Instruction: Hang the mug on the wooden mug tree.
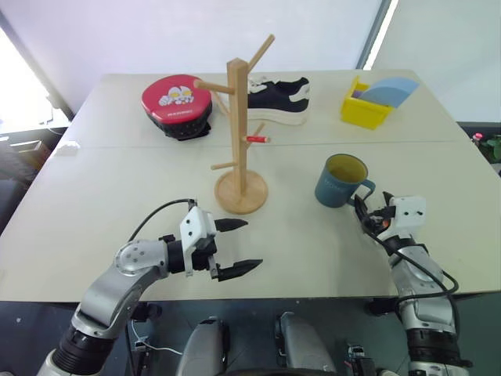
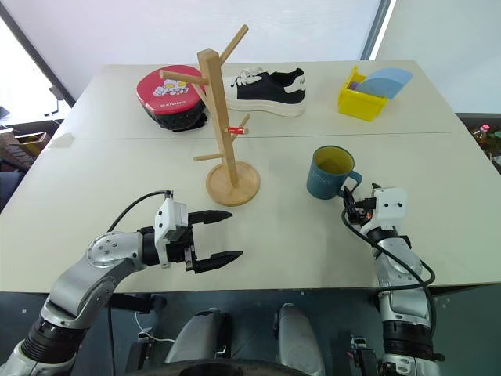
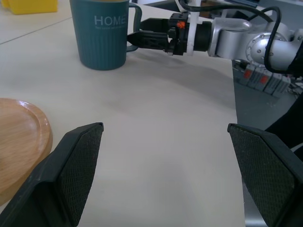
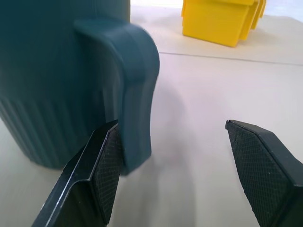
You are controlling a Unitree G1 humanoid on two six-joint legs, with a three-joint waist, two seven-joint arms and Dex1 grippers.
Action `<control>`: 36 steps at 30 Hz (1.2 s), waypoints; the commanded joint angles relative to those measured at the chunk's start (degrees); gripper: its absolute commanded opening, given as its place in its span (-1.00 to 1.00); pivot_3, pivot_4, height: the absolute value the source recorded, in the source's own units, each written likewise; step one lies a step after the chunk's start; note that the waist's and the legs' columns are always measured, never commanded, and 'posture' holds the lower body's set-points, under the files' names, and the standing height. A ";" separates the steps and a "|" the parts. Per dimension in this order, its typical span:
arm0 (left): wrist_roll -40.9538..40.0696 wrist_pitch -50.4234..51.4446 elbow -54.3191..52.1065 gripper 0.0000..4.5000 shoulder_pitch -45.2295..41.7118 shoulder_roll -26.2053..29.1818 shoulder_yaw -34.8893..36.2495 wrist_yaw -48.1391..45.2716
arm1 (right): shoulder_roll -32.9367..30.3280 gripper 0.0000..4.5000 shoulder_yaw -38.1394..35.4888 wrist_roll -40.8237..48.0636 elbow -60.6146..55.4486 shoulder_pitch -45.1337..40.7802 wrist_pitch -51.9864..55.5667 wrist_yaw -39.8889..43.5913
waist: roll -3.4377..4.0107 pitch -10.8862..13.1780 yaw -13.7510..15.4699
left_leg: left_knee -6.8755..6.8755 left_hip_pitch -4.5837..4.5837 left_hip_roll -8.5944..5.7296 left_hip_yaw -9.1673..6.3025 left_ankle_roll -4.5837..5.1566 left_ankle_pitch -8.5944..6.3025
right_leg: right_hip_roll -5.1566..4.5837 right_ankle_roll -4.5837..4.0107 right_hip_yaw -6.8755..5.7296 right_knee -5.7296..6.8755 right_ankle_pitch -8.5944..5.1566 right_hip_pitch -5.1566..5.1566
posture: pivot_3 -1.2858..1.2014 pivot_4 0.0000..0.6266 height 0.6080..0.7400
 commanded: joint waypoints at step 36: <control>-8.01 0.50 2.48 1.00 0.78 5.83 20.55 0.52 | -13.41 -0.97 20.79 -9.57 -24.58 -26.76 14.52 20.92 | -0.06 0.12 0.05 | -0.01 -0.16 -0.04 -0.11 -0.01 -0.01 | -0.31 0.01 -0.16 -0.04 0.00 -0.12 | 0.03 -0.52 0.92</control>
